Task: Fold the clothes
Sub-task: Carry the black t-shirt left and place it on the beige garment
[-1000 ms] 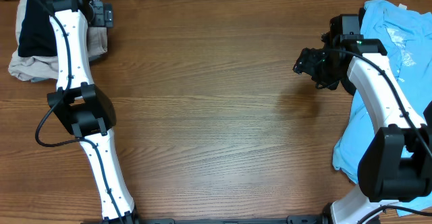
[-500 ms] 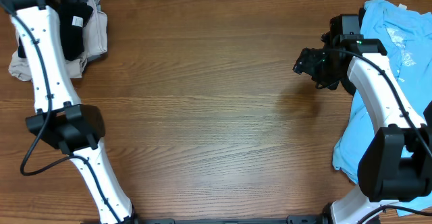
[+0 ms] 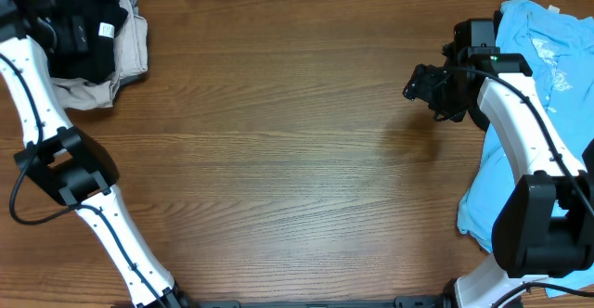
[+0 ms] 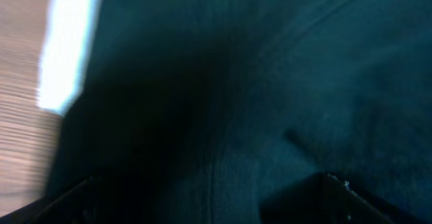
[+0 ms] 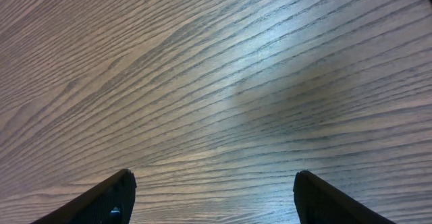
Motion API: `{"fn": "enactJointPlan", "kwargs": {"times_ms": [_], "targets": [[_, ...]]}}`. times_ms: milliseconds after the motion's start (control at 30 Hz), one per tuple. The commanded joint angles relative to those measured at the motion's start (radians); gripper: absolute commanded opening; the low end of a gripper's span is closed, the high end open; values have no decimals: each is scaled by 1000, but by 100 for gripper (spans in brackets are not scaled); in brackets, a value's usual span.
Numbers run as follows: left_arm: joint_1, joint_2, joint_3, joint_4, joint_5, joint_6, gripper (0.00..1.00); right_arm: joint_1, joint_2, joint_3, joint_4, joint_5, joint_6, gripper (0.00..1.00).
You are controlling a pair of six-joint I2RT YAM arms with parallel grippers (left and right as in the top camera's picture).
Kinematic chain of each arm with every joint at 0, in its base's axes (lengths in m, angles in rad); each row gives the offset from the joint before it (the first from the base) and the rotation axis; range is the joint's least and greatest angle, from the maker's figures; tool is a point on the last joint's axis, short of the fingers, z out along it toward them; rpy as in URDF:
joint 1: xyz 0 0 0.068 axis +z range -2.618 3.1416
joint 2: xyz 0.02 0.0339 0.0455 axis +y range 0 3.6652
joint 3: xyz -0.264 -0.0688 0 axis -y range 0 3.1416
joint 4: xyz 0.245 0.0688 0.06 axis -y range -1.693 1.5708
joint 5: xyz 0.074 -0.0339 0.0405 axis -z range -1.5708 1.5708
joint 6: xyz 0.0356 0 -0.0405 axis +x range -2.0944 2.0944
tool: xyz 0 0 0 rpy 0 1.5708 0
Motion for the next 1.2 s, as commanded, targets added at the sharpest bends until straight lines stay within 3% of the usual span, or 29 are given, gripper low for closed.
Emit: {"fn": "enactJointPlan", "kwargs": {"times_ms": [0, 167, 200, 267, 567, 833, 967, 1167], "targets": [[-10, 87, -3, -10, 52, 22, 100, -1, -19, 19, 6, 5, -3, 79], [-16, 85, -2, -18, 53, 0, 100, 2, -19, 19, 6, -13, -4, 79], [-19, 74, -2, -18, 53, 0, 100, 2, -20, 19, 6, -13, -4, 82], [-21, 38, 9, -23, 53, -2, 100, 2, -20, 25, 6, -9, -5, 100], [-22, -294, 37, -132, 53, -21, 100, 2, -91, 255, -121, 41, -66, 100], [-39, -599, 37, -321, 54, -207, 100, 5, -235, 552, -354, 43, -87, 100], [-45, -695, 36, -462, 53, -294, 100, 6, -314, 667, -468, 43, -86, 100], [-45, -746, 36, -517, 52, -296, 100, 6, -444, 684, -542, 43, -82, 100]]}}
